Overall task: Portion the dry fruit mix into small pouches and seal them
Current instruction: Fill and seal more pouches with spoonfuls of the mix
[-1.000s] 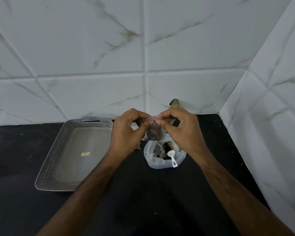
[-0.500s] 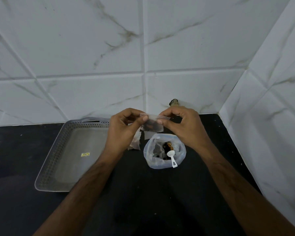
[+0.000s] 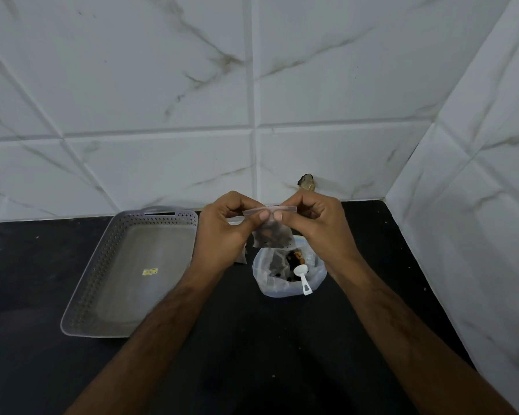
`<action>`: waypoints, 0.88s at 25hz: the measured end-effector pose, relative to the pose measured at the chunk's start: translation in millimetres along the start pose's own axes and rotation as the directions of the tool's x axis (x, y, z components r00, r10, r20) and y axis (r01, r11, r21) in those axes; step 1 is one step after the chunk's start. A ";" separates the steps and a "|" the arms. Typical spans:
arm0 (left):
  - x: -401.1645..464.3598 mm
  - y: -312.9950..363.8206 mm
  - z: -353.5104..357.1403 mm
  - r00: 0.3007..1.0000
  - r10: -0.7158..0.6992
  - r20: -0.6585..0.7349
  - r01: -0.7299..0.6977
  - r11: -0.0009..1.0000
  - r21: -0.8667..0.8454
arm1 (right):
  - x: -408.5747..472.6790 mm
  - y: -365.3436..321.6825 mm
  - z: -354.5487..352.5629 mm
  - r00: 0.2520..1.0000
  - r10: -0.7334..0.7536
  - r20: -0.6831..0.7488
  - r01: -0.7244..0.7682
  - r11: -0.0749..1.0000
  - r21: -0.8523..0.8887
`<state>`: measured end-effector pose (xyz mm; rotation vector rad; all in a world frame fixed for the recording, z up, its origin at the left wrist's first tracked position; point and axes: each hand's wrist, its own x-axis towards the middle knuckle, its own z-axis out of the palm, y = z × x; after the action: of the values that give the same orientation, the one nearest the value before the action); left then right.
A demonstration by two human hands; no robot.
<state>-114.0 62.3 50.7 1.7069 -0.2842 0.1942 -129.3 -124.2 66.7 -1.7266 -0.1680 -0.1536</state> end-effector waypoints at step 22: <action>24.0 -109.2 -51.4 0.961 -0.222 0.165 -0.005 0.583 0.813 | 64.7 103.4 47.2 0.892 0.315 0.324 -0.113 0.849 -0.516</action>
<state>-57.0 126.3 -37.6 2.6868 -0.2936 -0.0059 -45.0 -92.5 -28.1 -2.2570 -0.2440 0.3658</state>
